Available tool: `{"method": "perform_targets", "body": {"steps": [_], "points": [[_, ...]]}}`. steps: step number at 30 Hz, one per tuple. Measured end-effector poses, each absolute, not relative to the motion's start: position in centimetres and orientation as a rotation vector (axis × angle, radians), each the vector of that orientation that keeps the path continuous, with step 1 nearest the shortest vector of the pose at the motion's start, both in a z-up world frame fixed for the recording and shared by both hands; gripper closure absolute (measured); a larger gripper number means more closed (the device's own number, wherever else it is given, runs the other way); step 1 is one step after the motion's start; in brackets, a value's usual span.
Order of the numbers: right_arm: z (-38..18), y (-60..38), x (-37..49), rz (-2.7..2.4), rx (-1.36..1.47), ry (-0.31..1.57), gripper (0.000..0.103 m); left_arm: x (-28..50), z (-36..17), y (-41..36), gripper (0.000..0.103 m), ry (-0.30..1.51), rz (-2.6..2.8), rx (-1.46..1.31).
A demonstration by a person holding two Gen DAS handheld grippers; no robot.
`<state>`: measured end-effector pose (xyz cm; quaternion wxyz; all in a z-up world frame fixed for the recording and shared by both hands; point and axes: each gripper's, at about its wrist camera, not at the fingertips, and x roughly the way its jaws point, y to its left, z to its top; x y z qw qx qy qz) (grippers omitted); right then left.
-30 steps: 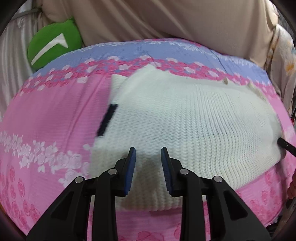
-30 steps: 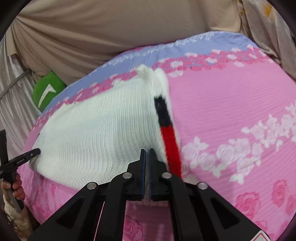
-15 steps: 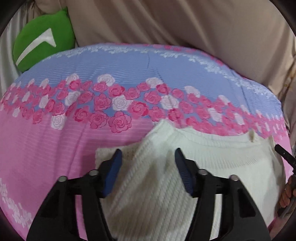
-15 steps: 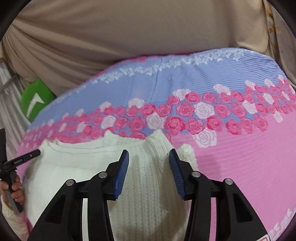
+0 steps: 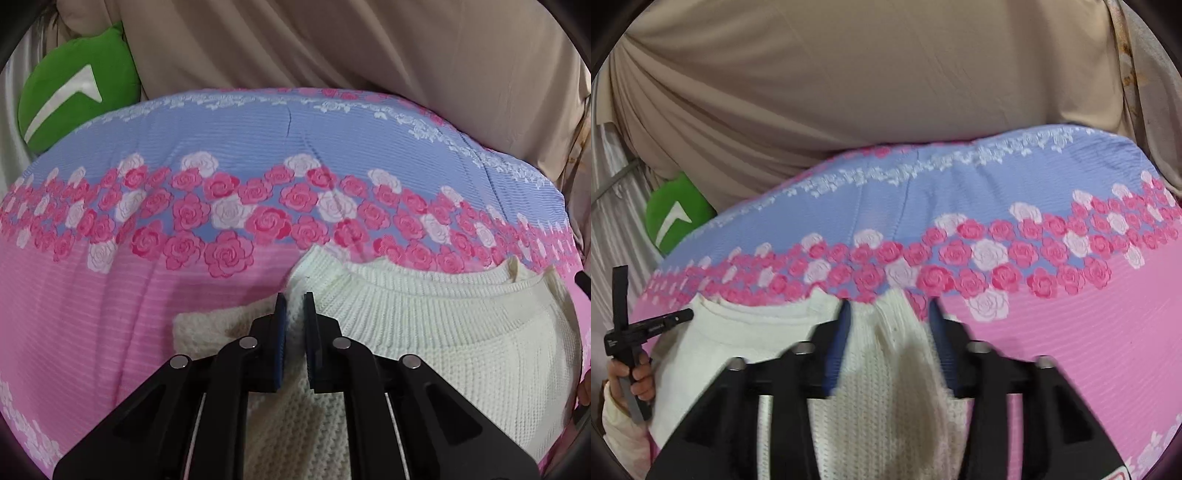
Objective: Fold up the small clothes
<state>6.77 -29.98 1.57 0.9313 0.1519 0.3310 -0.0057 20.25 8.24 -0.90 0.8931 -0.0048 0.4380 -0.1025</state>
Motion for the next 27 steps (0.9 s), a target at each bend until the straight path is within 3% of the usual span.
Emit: {"method": "perform_targets", "body": {"steps": [3, 4, 5, 6, 11, 14, 19, 22, 27], "points": [[-0.1, -29.1, 8.0, -0.009, 0.266, 0.762, 0.055, 20.2, -1.1, 8.4, 0.094, 0.905, -0.214, -0.022], [-0.6, -28.8, 8.3, -0.010, 0.256, 0.780, 0.060, 20.2, -1.3, 8.4, 0.093, 0.903, -0.211, -0.019], [-1.1, -28.5, 8.7, -0.013, 0.234, 0.792, 0.067, 20.1, -1.4, 8.3, 0.092, 0.899, -0.209, -0.017], [-1.4, -28.3, 8.8, -0.023, 0.223, 0.795, 0.096, 20.1, -1.6, 8.3, 0.092, 0.894, -0.206, -0.017], [0.9, -31.1, 6.5, -0.051, 0.369, 0.631, 0.096, 19.8, -1.6, 9.0, 0.092, 0.878, -0.199, -0.046], [-2.1, -31.7, 8.2, -0.140, 0.343, 0.764, 0.096, 19.8, -1.7, 8.9, 0.092, 0.874, -0.196, -0.045], [-1.7, -31.8, 8.1, -0.117, 0.361, 0.748, 0.093, 19.5, -1.6, 8.1, 0.089, 0.851, -0.164, 0.012], [0.4, -32.2, 5.4, -0.119, 0.433, 0.653, 0.083, 18.6, -0.8, 8.1, 0.079, 0.804, -0.138, 0.024], [3.3, -26.0, -1.3, 0.004, 0.339, 0.600, 0.083, 12.1, 2.8, 8.8, 0.080, 0.734, -0.197, -0.039]]}}
